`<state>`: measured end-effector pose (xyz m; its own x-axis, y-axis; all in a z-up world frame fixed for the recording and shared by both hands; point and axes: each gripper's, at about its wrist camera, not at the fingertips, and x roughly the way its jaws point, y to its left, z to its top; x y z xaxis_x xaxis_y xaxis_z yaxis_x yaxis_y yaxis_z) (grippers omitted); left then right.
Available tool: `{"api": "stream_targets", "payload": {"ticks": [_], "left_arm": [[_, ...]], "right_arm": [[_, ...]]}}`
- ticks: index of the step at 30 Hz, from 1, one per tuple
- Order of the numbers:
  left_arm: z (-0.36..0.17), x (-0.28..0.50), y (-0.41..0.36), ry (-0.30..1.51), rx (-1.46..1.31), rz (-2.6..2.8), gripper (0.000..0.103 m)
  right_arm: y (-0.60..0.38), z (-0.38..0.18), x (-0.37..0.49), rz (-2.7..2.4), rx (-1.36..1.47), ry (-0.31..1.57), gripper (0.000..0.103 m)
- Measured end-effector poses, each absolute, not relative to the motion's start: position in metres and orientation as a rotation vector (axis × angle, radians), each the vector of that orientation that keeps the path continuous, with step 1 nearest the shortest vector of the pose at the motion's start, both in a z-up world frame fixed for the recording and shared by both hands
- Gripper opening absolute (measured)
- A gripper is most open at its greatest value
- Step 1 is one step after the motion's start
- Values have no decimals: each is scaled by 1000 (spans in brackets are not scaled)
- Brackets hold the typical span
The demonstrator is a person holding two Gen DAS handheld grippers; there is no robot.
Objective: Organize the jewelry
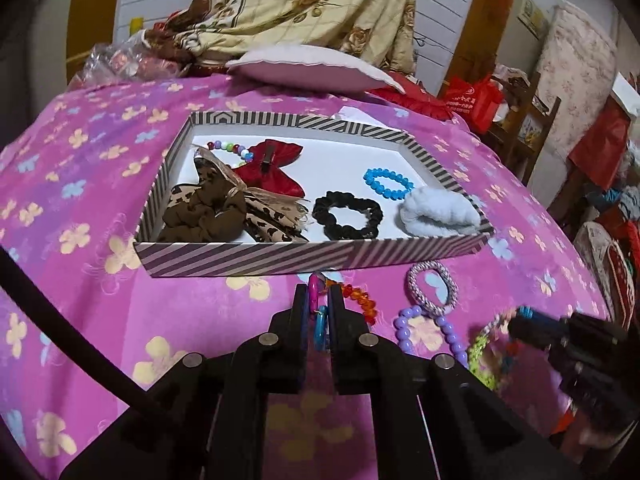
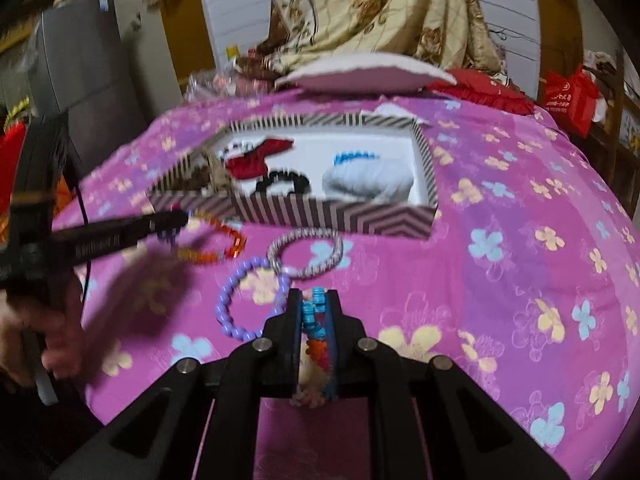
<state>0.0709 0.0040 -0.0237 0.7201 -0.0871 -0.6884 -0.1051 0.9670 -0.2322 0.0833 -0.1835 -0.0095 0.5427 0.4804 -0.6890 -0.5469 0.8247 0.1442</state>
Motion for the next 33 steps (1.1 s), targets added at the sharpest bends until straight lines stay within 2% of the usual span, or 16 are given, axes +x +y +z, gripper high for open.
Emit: {"api": "stream_targets", "payload": {"ticks": [13,33], "left_arm": [[-22,65,3,763,-219,76,3],[-28,68,5,770,-205,136,4]], "right_arm": [[-202,12,82,612,52,668,11],[-194,-6,85,582,41,709,11]]}}
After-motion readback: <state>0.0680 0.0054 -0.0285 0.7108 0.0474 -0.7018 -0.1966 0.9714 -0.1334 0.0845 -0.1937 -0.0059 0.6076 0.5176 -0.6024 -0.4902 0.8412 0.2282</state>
